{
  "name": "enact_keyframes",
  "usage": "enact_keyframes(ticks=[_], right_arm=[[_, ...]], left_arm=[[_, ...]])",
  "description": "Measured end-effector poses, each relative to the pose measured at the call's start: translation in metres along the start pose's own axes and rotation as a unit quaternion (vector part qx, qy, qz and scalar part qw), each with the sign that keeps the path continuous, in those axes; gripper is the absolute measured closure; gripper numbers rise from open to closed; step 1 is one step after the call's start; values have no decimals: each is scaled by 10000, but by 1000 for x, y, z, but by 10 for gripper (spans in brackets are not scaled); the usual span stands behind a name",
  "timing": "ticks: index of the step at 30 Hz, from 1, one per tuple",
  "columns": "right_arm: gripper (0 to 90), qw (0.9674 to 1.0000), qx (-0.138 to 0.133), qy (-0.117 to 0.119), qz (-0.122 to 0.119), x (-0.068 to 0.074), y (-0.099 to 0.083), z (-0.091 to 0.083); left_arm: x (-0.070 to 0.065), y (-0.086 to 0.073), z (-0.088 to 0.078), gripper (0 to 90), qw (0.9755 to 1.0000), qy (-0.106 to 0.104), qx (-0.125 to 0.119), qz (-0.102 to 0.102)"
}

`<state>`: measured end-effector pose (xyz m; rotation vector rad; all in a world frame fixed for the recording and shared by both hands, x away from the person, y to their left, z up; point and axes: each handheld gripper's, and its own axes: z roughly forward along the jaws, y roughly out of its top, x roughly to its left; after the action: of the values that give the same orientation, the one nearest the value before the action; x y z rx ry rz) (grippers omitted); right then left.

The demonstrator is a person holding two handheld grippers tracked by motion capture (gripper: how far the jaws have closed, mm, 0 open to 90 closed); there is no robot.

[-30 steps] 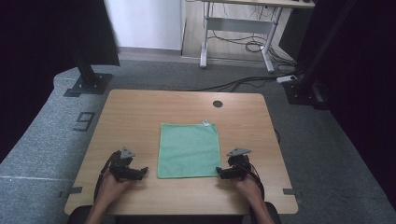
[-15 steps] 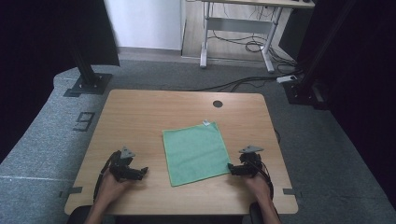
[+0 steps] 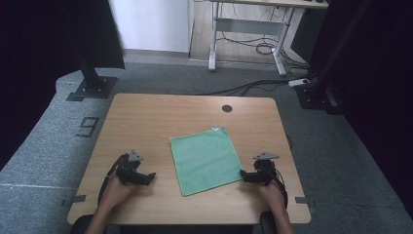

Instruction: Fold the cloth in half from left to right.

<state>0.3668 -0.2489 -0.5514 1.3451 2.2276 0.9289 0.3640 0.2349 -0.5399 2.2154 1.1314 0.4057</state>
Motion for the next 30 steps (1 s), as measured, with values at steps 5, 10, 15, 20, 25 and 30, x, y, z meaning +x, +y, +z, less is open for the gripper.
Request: enact_keyframes(ticks=[5, 10, 15, 20, 25, 30], right_arm=[[116, 10000, -47, 11, -19, 0, -1, 0], [115, 10000, -83, 13, -21, -1, -2, 0], [116, 9999, -100, 21, -32, -1, -2, 0], [116, 9999, -109, 31, -37, -1, -3, 0], [116, 9999, -112, 34, -44, -1, -3, 0], [116, 9999, -112, 36, -48, -1, -3, 0]], left_arm=[[3, 18, 4, 0, 9999, -55, -144, -6], [6, 41, 17, 0, 9997, -105, -241, -3], [11, 66, 30, 0, 9997, -99, -183, 115], [18, 83, 40, 0, 9997, -46, -195, 109], [23, 101, 53, 10, 9995, 11, -326, 30], [24, 109, 67, 26, 9993, 72, -368, -10]])
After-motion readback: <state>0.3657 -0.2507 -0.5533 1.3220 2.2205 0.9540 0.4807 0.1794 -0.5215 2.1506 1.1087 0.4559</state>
